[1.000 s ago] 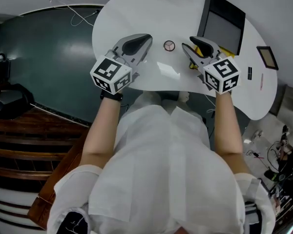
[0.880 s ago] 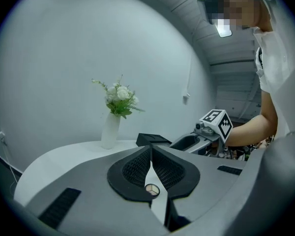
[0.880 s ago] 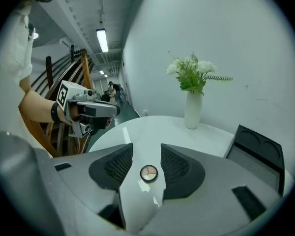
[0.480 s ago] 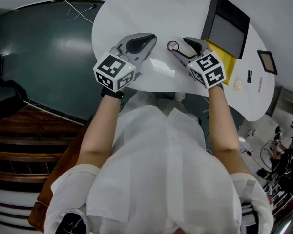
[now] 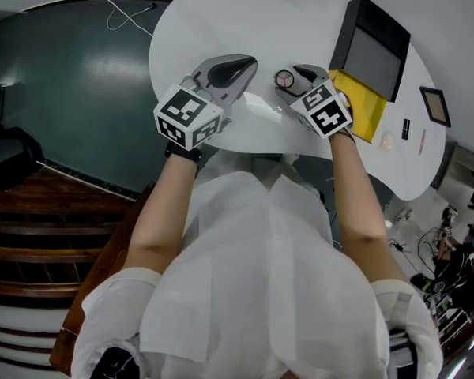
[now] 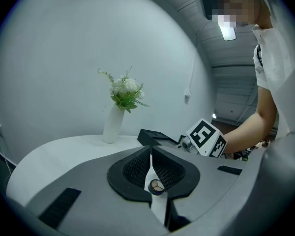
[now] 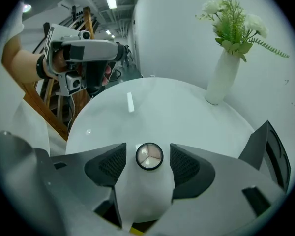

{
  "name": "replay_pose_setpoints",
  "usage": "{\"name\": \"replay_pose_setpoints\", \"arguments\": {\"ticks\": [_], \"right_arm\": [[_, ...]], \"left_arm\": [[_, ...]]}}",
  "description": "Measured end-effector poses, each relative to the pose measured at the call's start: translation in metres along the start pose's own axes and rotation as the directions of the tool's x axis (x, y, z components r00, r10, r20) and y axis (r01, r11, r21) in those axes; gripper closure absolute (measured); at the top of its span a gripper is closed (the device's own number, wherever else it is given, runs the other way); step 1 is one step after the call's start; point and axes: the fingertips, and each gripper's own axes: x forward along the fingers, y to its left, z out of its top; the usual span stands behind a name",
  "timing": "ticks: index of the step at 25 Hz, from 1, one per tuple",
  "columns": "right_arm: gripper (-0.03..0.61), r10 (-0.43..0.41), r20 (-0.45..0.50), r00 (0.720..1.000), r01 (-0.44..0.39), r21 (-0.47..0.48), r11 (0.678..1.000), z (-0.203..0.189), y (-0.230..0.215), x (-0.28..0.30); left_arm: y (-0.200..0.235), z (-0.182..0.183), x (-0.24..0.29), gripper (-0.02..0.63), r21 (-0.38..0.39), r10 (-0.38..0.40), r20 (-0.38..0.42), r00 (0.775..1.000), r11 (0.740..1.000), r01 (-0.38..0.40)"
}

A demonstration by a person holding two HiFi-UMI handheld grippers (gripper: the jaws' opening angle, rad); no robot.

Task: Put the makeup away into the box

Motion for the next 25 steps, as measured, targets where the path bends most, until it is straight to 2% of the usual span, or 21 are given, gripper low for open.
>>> {"name": "replay_pose_setpoints", "arguments": {"ticks": [11, 17, 25], "right_arm": [[0.337, -0.003, -0.131, 0.991, -0.006, -0.069, 0.998, -0.017, -0.004, 0.025], [0.337, 0.002, -0.159, 0.987, -0.016, -0.086, 0.996, -0.022, -0.004, 0.031], [0.348, 0.014, -0.149, 0.989, -0.03, -0.109, 0.994, -0.022, -0.002, 0.032]], "left_arm": [[0.009, -0.002, 0.005, 0.589, -0.011, 0.0, -0.007, 1.0, 1.0, 0.0], [0.011, -0.002, 0.005, 0.589, -0.01, 0.004, -0.014, 1.0, 1.0, -0.004], [0.005, -0.005, 0.008, 0.589, -0.01, 0.004, -0.02, 1.0, 1.0, -0.004]]}}
